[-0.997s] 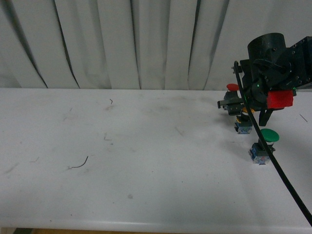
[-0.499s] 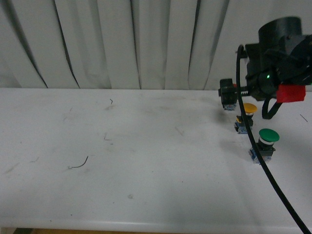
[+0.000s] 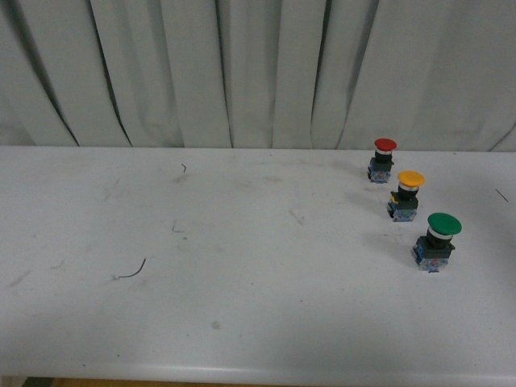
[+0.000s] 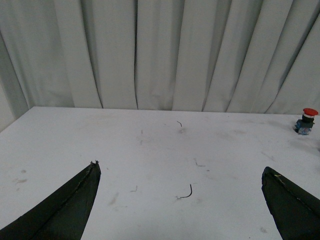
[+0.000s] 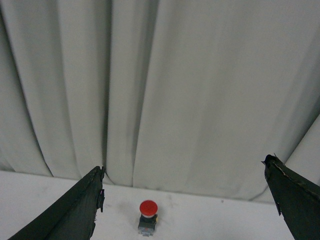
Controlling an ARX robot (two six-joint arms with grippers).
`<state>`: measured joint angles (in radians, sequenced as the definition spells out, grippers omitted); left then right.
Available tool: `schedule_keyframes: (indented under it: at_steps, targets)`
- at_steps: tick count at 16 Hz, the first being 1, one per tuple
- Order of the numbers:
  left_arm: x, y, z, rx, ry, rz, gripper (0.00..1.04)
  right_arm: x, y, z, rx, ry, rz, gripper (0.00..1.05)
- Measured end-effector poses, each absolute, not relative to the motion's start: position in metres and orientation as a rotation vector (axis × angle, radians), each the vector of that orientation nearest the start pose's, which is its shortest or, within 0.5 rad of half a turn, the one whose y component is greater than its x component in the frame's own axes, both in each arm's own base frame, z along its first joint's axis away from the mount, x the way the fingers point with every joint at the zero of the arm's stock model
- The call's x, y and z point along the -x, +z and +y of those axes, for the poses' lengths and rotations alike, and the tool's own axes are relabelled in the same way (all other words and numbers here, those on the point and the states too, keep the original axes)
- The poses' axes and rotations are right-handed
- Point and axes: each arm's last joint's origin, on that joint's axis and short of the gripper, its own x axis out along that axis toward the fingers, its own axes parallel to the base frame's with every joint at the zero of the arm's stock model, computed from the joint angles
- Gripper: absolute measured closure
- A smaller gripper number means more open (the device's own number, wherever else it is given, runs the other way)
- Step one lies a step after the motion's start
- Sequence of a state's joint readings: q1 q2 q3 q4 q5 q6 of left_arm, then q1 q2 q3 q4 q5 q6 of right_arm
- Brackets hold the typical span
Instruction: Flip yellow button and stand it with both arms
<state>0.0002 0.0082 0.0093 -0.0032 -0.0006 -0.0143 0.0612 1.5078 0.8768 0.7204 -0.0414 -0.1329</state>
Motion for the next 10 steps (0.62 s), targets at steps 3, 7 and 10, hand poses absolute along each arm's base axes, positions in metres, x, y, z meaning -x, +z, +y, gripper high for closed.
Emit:
schedule_keyframes:
  at_steps: [3, 7, 10]
  targets:
    - [-0.098, 0.166, 0.0, 0.014, 0.0, 0.002, 0.07, -0.257, 0.29, 0.021, 0.101, 0.041, -0.037, 0.2]
    - [-0.098, 0.166, 0.0, 0.014, 0.001, 0.002, 0.07, -0.148, 0.237, 0.011, 0.018, -0.001, 0.011, 0.73]
    - [-0.098, 0.166, 0.0, 0.014, 0.001, 0.002, 0.07, -0.138, 0.223, -0.001, 0.012, -0.02, -0.01, 1.03]
